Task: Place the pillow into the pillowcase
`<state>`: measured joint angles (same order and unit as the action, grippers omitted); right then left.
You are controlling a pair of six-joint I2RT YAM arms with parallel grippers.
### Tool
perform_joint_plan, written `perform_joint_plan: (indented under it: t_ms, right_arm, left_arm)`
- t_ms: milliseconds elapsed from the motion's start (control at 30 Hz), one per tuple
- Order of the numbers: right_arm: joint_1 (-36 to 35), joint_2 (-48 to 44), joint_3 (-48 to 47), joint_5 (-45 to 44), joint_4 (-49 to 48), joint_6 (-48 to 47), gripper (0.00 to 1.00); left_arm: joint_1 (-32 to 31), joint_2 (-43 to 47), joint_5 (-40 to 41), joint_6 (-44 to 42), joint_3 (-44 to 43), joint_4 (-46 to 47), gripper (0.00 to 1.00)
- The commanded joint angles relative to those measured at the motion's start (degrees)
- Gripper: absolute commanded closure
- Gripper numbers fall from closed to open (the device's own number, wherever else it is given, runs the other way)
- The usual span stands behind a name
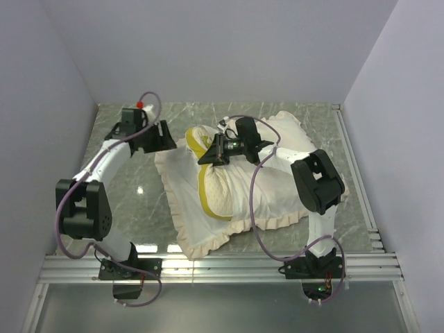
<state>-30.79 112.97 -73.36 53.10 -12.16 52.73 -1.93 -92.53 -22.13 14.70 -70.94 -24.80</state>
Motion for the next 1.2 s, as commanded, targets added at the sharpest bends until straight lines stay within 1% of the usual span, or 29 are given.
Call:
perform_joint_plan:
  t_ms: [0,67,100,133,200,267,333,367,433,467,500,533,567,600,633,700,733,800,833,867,900,933,967,1000,1033,1067,1100,1133,1167]
  right_arm:
    - [-0.2,-4.1,-0.7,5.3,-11.0,7.6,1.0]
    - [-0.1,-4.8,-0.2,5.3,-11.6,8.1,1.0]
    - [0.0,-4.9,0.3,5.2,-11.7,8.2,1.0]
    - [0.1,-5.3,0.8,5.2,-12.0,8.9,1.0]
    - [0.6,-5.6,2.3,5.5,-14.5,10.4,1.0]
    - [0.8,-5.4,2.5,5.9,-16.3,12.1,1.0]
    - [0.9,-5.0,2.7,6.7,-18.1,14.8,1.0]
    - [0.9,-4.9,2.8,7.1,-20.2,16.0,1.0]
    - [0.9,-4.5,3.1,7.8,-24.5,19.7,1.0]
    - [0.9,-4.5,3.3,8.0,-25.5,20.6,1.0]
    - [0.9,-4.5,3.6,8.2,-26.6,21.5,1.0]
    - [0.9,-4.6,3.8,8.5,-27.5,22.8,1.0]
    - [0.9,-4.8,4.0,8.5,-28.3,23.1,1.0]
    - [0.9,-5.1,4.6,8.7,-29.0,23.6,1.0]
    - [1.0,-5.2,4.9,8.9,-29.4,23.9,1.0]
    - [1.2,-5.8,5.7,9.0,-28.6,23.5,1.0]
    - [1.5,-5.9,6.0,9.2,-28.1,22.9,1.0]
    - [2.0,-6.4,6.6,9.0,-25.7,21.4,1.0]
    - [2.1,-7.0,6.7,8.9,-23.9,17.9,1.0]
    - [2.9,-7.4,6.9,8.5,-18.1,15.4,1.0]
    - [3.3,-7.9,7.3,6.7,-14.9,12.7,1.0]
    - [3.5,-8.9,7.3,5.8,-11.5,7.1,1.0]
    - [4.1,-9.1,7.3,4.7,-5.2,4.5,1.0]
    - [4.2,-9.3,6.7,3.6,-2.0,1.8,1.0]
    - [4.2,-9.3,6.2,0.4,1.2,-3.7,1.0]
    - [4.2,-9.0,5.5,-1.3,7.6,-6.6,1.0]
    - [4.0,-7.9,3.0,-3.1,11.2,-9.7,1.0]
    - [3.7,-7.0,1.5,-6.0,14.5,-16.2,1.0]
    - [3.3,-5.8,-0.3,-6.8,20.5,-19.3,1.0]
  left_arm:
    - [-7.3,0.0,7.1,7.3,5.0,6.8,0.31]
    - [-10.6,-1.6,8.6,10.1,7.6,9.7,0.29]
    - [-11.4,-2.2,8.6,11.8,8.3,12.9,0.28]
    - [-12.6,-3.4,9.0,13.0,8.7,14.4,0.26]
    - [-13.4,-4.5,7.5,15.6,10.6,18.5,0.25]
    - [-14.8,-5.3,7.3,17.4,13.0,25.3,0.22]
    - [-16.2,-6.2,8.6,19.3,14.4,31.7,0.18]
    - [-16.6,-6.5,9.2,19.7,15.3,33.4,0.17]
    - [-18.1,-8.7,13.2,20.2,14.1,33.6,0.15]
    - [-18.5,-9.8,14.8,20.3,13.0,32.4,0.15]
    - [-18.9,-10.8,18.6,20.4,11.5,30.1,0.16]
    - [-19.2,-12.8,19.9,20.4,9.3,28.7,0.17]
    - [-19.3,-13.7,21.4,20.1,8.4,25.7,0.18]
    - [-19.4,-14.5,21.9,20.0,7.7,25.0,0.19]
    - [-19.4,-16.0,24.9,19.9,6.4,23.0,0.21]
    - [-19.3,-17.9,28.0,18.7,4.5,17.8,0.25]
    - [-18.9,-19.4,29.7,18.4,3.2,16.3,0.3]
    - [-17.7,-19.8,30.2,17.7,2.9,14.2,0.35]
    - [-16.3,-19.1,30.7,17.4,3.2,14.0,0.4]
    - [-15.5,-18.6,31.9,16.0,3.3,13.8,0.43]
    - [-14.7,-17.8,32.2,14.9,3.7,13.8,0.45]
    - [-12.9,-16.3,32.7,13.9,4.2,13.8,0.49]
    - [-12.0,-15.6,32.9,11.6,4.4,13.7,0.52]
    - [-11.2,-14.8,32.7,10.6,4.4,13.5,0.55]
    - [-9.4,-13.4,32.3,9.7,4.0,12.3,0.63]
    - [-8.5,-12.7,31.7,7.7,3.8,11.8,0.68]
    - [-7.7,-12.0,29.9,6.7,3.4,11.3,0.74]
    - [-6.8,-10.3,29.0,5.7,2.7,10.6,0.86]
    - [-6.4,-9.5,27.5,3.3,2.4,9.5,0.92]
